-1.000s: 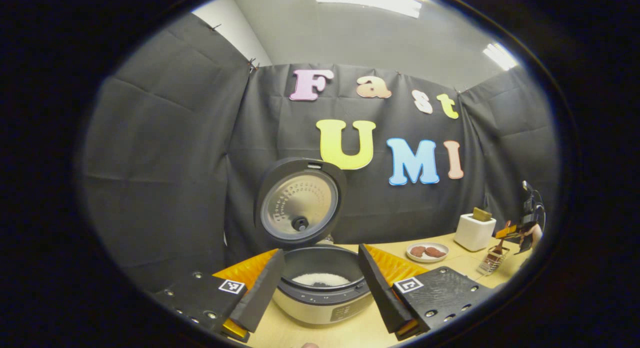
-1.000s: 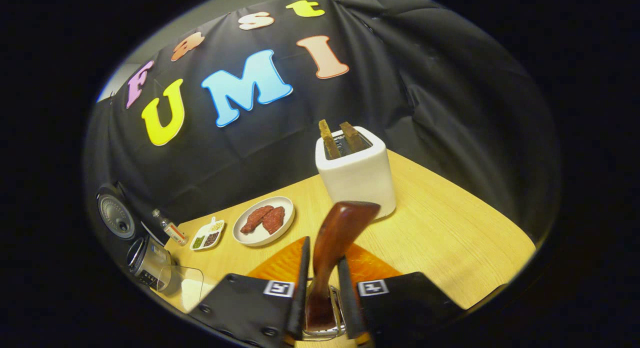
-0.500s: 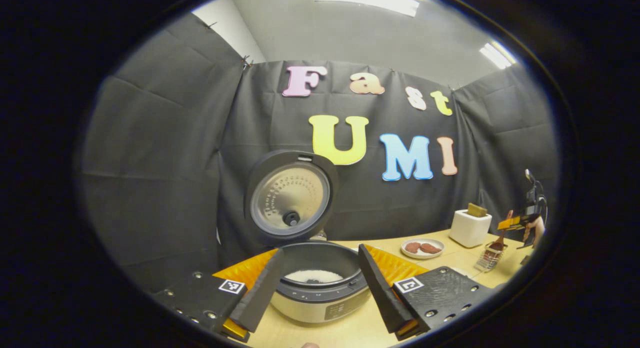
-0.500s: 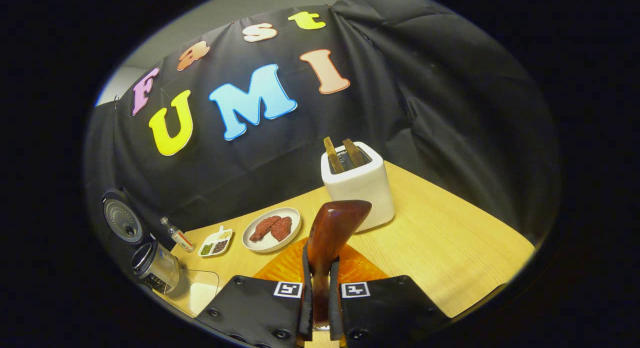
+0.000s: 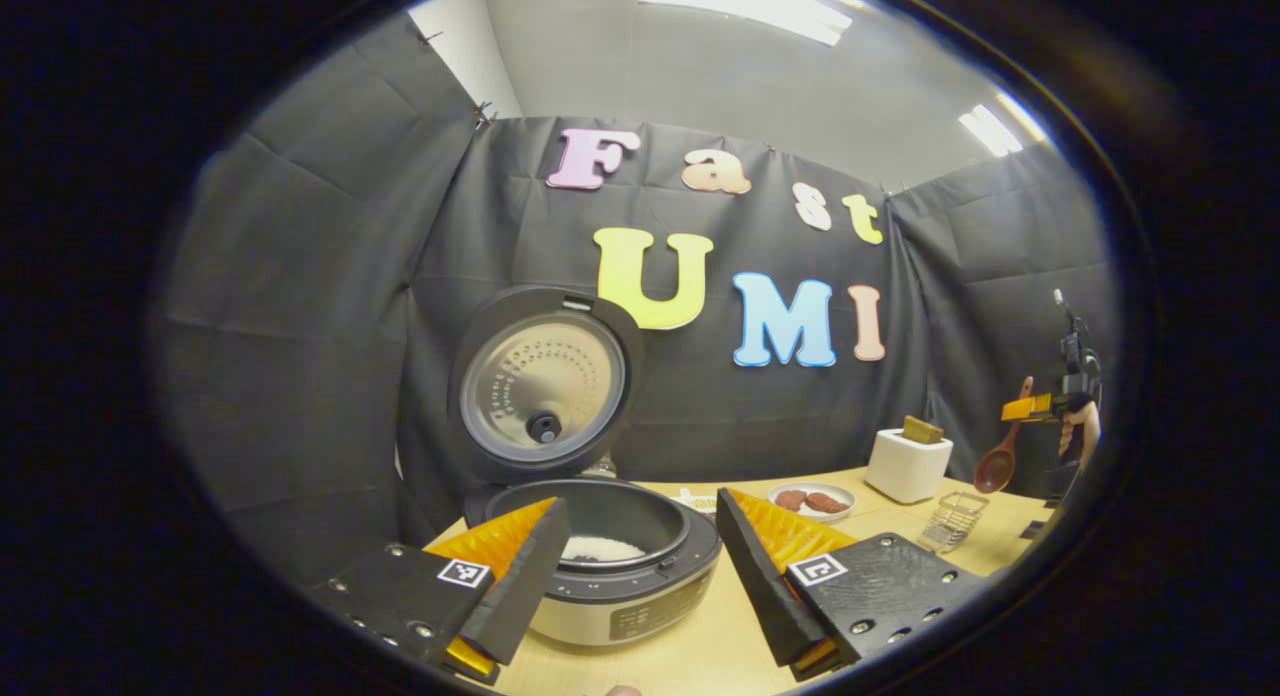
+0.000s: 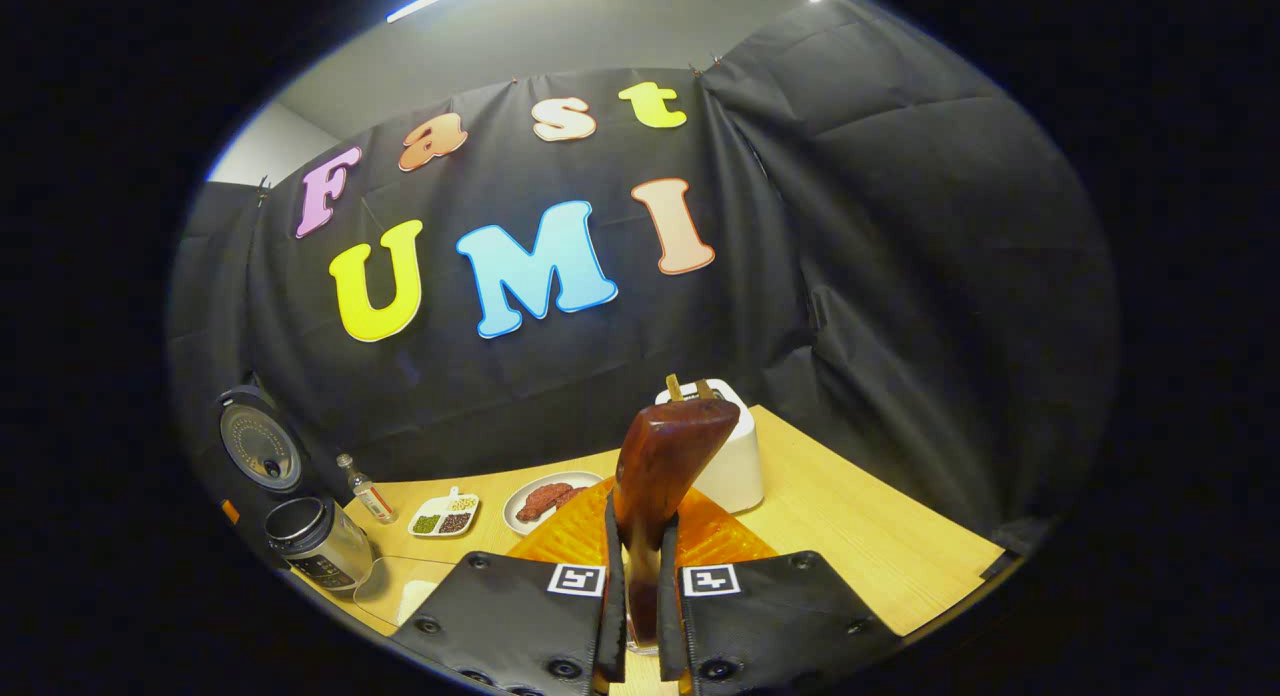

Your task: Close the left gripper, press the button to open the rice cooker; take a wooden spoon from the chopstick holder with the right hand, scoop a spoonful of rice and pour it into the rice cooker, then put the wooden spoon back into the chopstick holder.

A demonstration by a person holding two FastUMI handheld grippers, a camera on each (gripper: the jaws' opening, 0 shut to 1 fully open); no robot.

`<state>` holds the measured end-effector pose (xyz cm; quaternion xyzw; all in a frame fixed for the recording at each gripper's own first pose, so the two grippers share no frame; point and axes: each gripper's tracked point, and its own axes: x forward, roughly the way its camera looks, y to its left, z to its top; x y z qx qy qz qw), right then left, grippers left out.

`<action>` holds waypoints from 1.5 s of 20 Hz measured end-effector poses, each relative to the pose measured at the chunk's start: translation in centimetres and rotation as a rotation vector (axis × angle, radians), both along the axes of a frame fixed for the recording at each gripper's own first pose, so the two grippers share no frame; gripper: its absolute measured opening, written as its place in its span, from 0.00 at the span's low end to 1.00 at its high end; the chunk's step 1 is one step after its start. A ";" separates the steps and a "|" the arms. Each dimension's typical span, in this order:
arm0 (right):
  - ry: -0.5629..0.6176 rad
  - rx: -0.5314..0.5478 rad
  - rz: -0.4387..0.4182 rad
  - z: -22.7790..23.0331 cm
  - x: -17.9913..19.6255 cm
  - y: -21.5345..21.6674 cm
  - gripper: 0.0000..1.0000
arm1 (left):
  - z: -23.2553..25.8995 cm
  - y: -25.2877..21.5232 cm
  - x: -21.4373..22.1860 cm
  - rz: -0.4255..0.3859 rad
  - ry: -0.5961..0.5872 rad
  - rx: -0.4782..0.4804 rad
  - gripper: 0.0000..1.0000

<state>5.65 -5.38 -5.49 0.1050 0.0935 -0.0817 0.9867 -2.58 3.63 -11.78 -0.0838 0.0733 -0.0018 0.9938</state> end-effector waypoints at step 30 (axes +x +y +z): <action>0.137 -0.091 0.394 -7.3 6.5 21.9 0.14 | -3.3 0.7 -2.0 0.037 0.056 -0.042 0.92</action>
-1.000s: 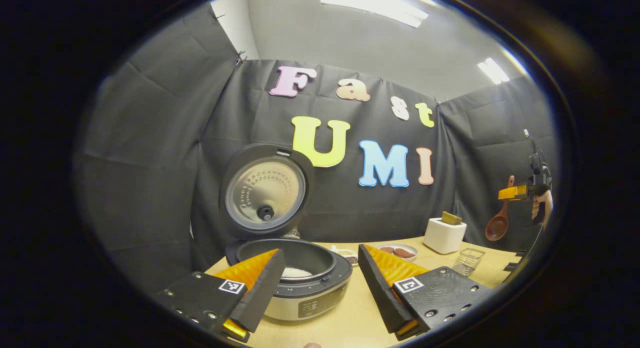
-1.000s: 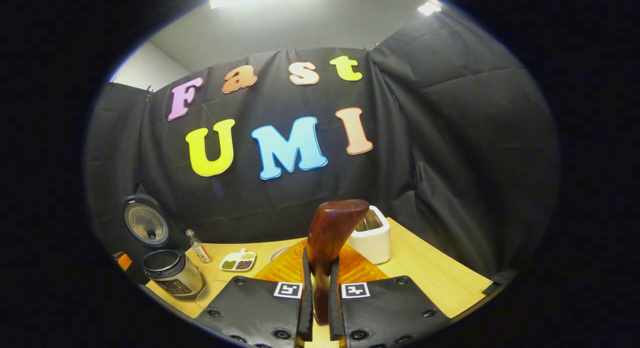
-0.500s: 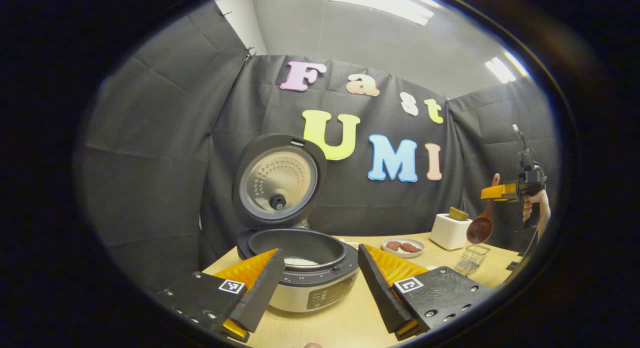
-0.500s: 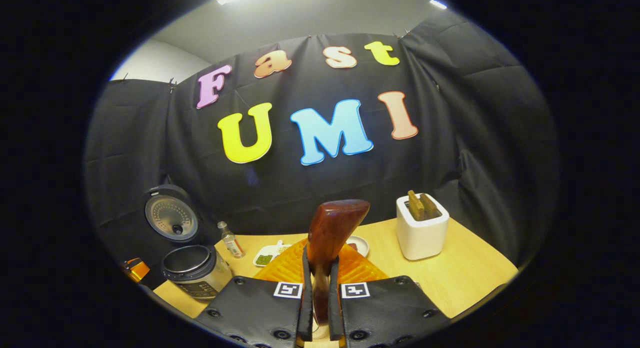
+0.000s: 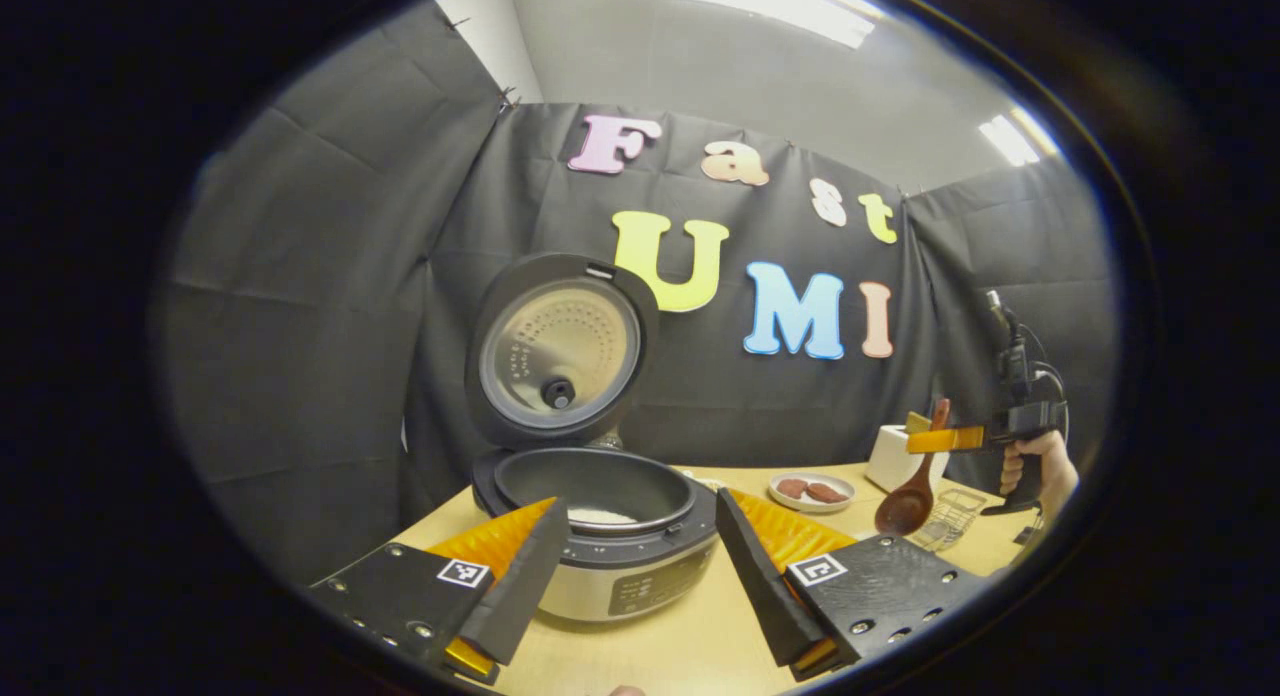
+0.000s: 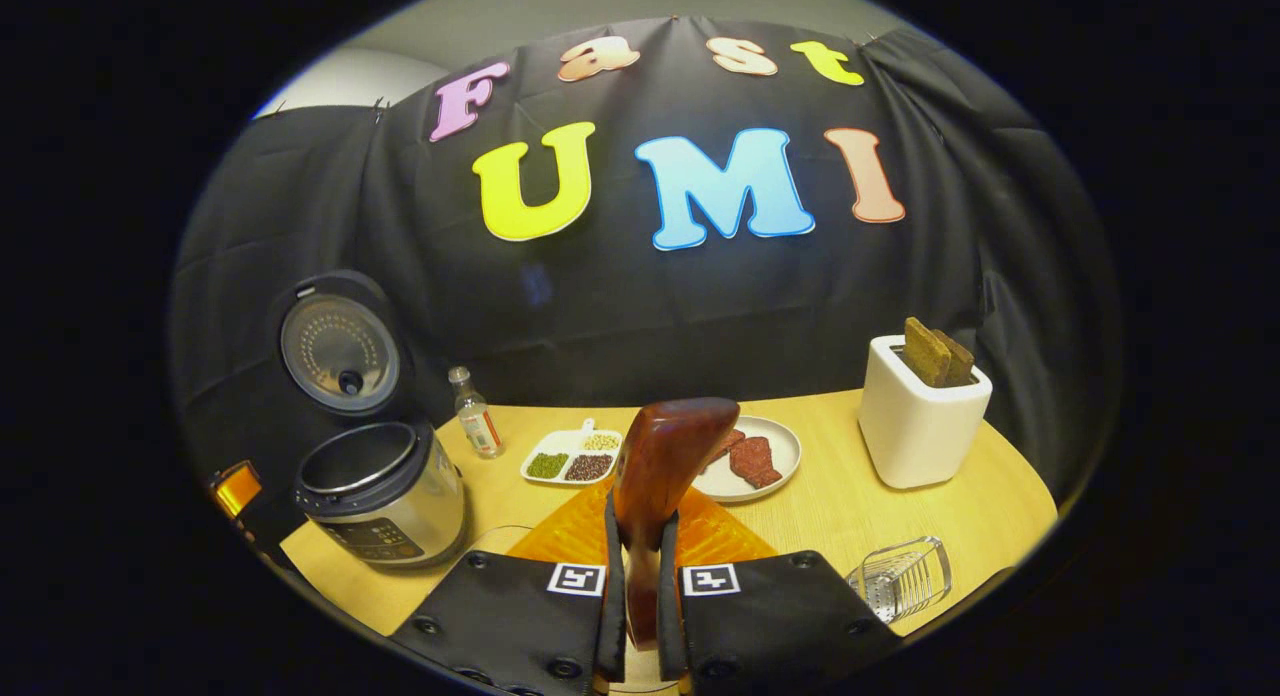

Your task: Close the left gripper, press the button to open the rice cooker; take a wooden spoon from the chopstick holder with the right hand, scoop a spoonful of rice and pour it into the rice cooker, then put the wooden spoon back into the chopstick holder.

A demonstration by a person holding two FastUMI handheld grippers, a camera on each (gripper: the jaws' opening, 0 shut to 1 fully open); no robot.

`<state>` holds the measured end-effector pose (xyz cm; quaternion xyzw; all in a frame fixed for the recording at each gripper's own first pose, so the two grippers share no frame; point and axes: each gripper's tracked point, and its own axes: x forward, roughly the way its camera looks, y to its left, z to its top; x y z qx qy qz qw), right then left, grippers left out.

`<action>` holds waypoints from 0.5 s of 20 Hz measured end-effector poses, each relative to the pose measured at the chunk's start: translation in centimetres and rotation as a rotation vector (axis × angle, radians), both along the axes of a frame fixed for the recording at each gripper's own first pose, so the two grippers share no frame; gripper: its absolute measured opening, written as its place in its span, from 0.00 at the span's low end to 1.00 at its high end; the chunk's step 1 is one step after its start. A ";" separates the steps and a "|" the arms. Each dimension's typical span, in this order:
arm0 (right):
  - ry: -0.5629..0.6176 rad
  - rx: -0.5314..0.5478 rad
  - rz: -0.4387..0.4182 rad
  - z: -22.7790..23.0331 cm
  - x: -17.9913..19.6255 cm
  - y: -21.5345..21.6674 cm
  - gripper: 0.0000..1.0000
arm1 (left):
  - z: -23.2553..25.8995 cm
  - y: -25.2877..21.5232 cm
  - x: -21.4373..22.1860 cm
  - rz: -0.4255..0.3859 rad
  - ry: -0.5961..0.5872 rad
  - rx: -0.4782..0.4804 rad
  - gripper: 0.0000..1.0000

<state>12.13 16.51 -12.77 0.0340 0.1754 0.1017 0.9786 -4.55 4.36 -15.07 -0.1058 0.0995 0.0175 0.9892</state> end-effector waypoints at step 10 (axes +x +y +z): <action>0.020 -0.189 0.019 -4.1 -0.1 1.8 0.14 | -1.7 -1.1 0.0 -0.021 0.023 -0.027 0.92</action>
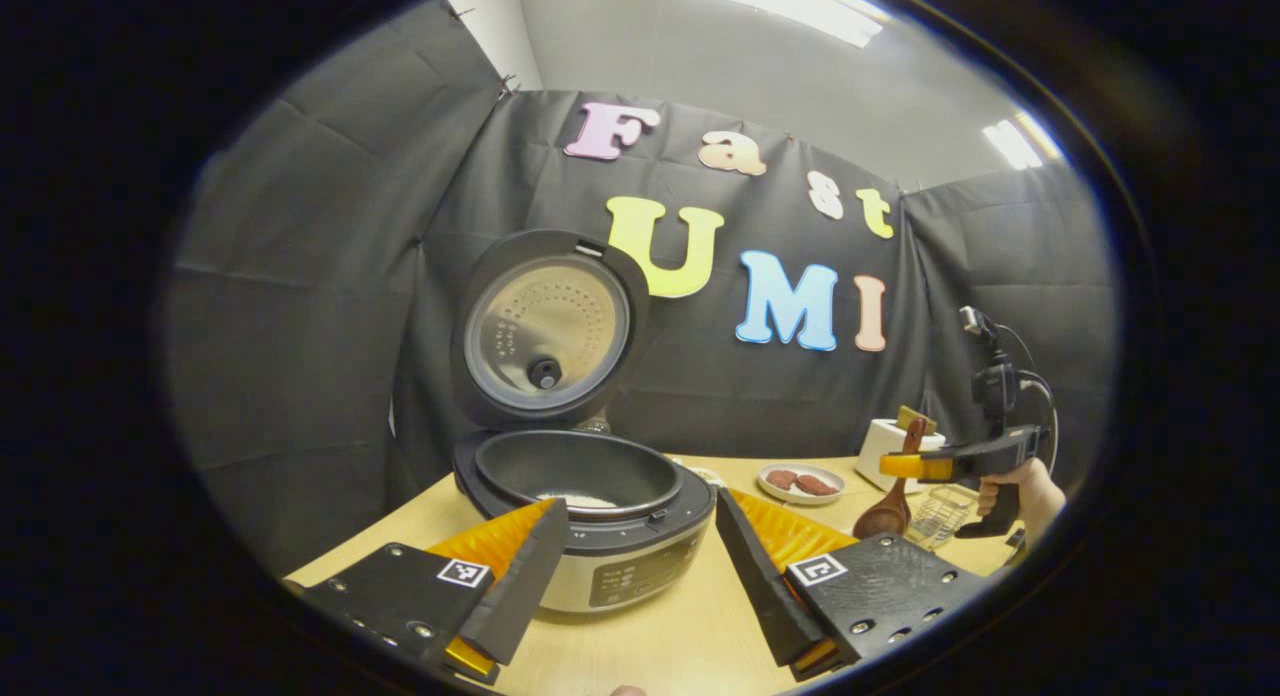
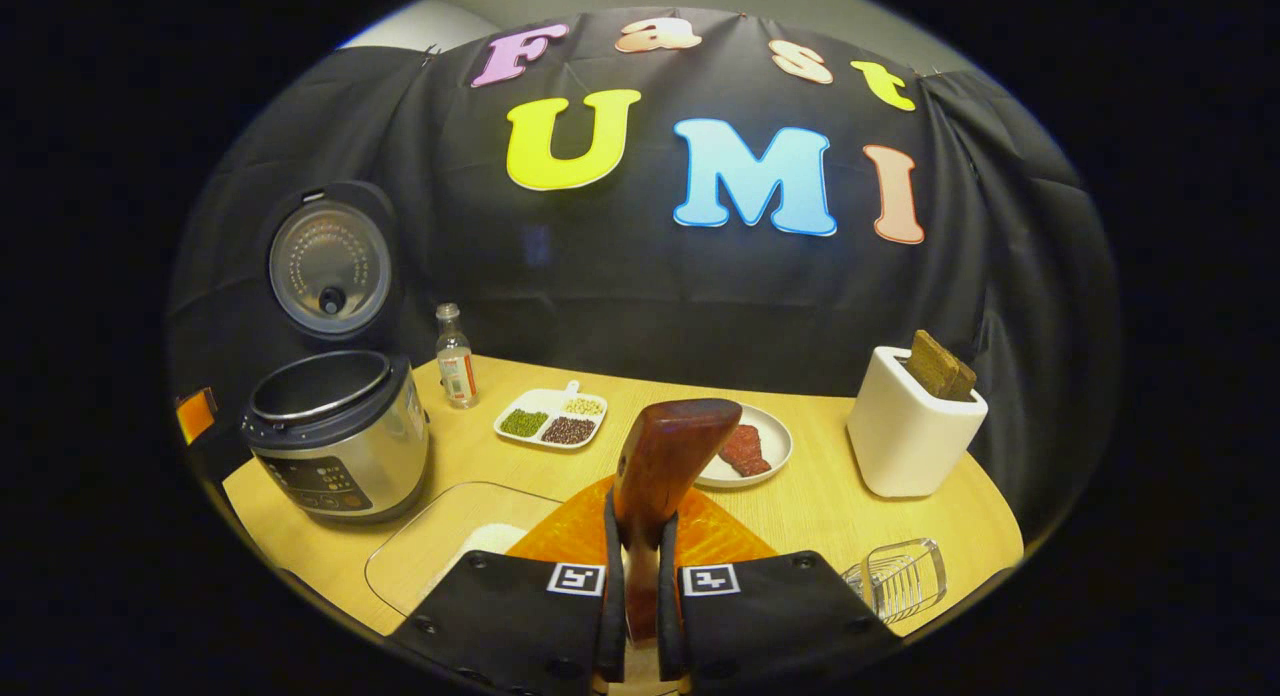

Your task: Close the left gripper, press the button to open the rice cooker; take a wooden spoon from the chopstick holder with the right hand, scoop a spoonful of rice and pour it into the rice cooker, then put the wooden spoon back into the chopstick holder.

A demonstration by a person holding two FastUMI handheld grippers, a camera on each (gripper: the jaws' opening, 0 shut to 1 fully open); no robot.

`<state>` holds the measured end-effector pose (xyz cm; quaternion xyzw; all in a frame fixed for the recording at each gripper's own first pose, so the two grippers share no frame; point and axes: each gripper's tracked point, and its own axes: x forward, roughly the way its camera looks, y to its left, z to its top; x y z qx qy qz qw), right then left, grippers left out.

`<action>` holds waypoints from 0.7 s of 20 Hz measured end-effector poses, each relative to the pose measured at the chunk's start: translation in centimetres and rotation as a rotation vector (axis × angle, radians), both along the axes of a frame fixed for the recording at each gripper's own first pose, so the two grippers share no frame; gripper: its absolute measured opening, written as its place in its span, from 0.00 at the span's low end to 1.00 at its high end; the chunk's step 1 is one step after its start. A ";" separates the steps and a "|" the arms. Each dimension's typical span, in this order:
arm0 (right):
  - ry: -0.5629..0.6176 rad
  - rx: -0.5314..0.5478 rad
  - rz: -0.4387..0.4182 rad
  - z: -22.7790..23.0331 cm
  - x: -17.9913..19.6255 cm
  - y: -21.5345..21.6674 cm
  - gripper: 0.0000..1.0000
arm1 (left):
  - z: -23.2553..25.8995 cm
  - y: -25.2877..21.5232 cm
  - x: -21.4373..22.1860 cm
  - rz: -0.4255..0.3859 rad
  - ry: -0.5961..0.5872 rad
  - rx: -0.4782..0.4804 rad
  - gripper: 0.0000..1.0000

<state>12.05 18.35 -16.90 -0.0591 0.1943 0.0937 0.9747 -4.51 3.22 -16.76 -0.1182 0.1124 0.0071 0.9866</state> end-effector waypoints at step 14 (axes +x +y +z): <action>0.165 0.203 0.115 -3.1 -2.3 8.6 0.14 | -0.7 2.1 -1.7 0.031 0.000 0.001 0.92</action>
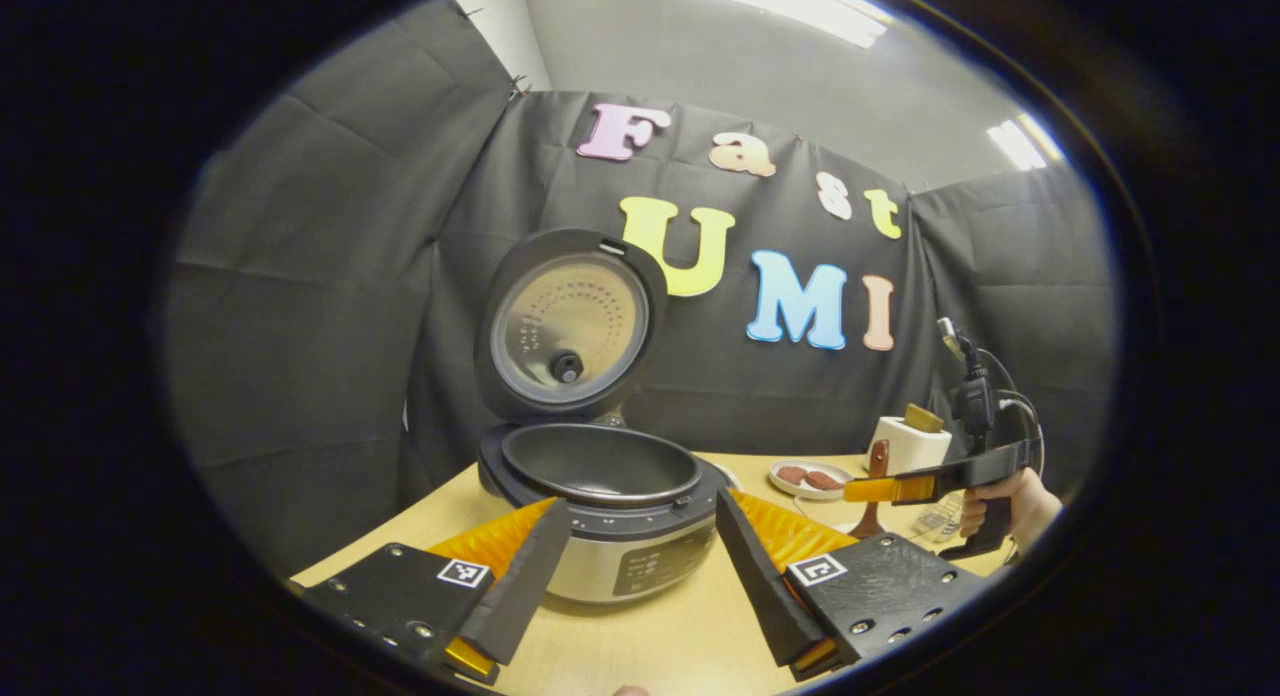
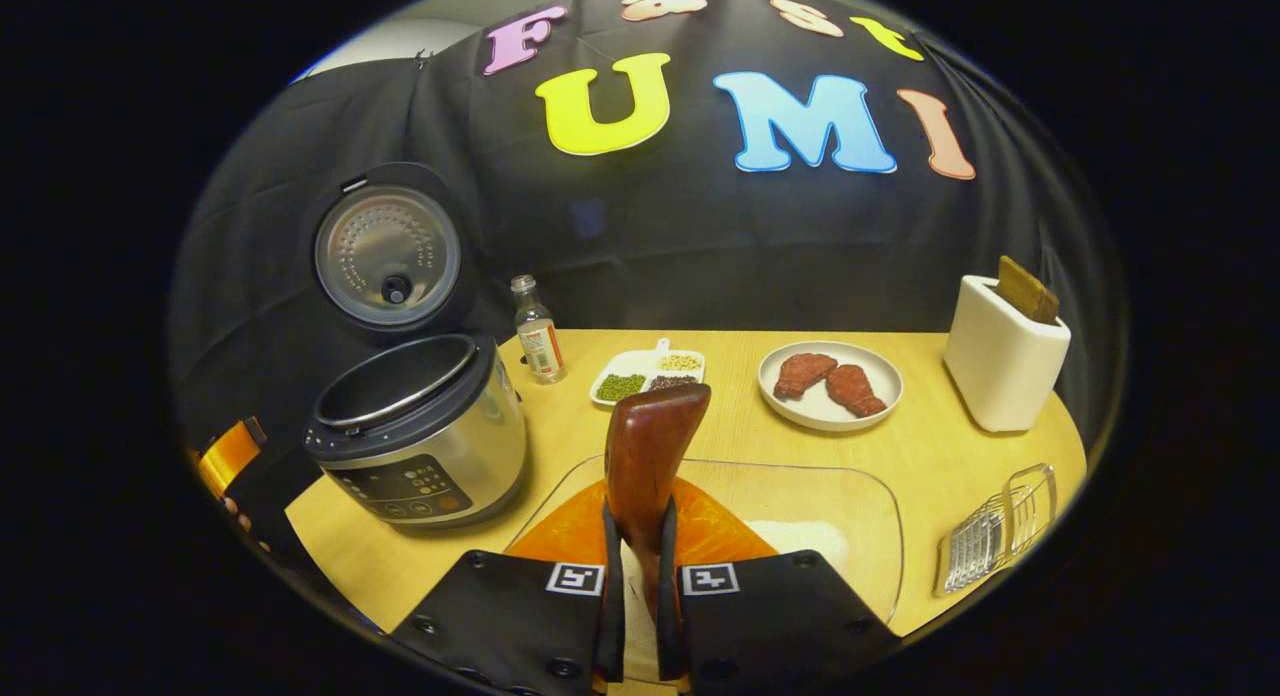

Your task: Close the left gripper, press the button to open the rice cooker; take a wooden spoon from the chopstick holder with the right hand, scoop a spoonful of rice and pour it into the rice cooker, then put the wooden spoon back into the chopstick holder.

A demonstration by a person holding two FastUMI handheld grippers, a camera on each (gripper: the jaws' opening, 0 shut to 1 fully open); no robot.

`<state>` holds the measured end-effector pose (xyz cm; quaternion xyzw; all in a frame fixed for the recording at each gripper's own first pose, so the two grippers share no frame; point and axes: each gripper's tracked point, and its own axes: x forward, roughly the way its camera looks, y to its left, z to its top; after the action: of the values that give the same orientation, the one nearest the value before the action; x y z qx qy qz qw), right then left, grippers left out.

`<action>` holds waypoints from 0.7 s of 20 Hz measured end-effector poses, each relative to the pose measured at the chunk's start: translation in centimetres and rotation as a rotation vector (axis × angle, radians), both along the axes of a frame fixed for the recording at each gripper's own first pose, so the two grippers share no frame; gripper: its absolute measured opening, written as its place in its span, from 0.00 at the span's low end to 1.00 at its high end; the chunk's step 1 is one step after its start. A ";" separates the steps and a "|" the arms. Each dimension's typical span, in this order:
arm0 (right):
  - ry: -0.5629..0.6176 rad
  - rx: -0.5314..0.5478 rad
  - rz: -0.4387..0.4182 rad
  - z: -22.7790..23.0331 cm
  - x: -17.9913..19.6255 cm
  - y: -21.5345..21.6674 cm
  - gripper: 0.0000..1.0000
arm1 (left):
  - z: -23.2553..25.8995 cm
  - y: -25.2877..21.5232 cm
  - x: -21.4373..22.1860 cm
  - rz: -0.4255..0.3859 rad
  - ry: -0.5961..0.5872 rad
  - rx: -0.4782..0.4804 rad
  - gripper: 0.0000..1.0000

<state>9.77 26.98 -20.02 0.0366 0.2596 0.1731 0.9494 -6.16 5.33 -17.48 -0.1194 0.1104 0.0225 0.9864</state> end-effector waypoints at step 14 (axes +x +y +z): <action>0.089 0.344 -0.129 0.6 -0.2 -1.3 0.14 | -0.4 0.6 -0.6 0.020 0.009 -0.004 0.92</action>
<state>9.62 25.70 -19.43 0.2225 0.2648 0.1518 0.9259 -6.79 5.90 -17.87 -0.1221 0.1137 0.0329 0.9854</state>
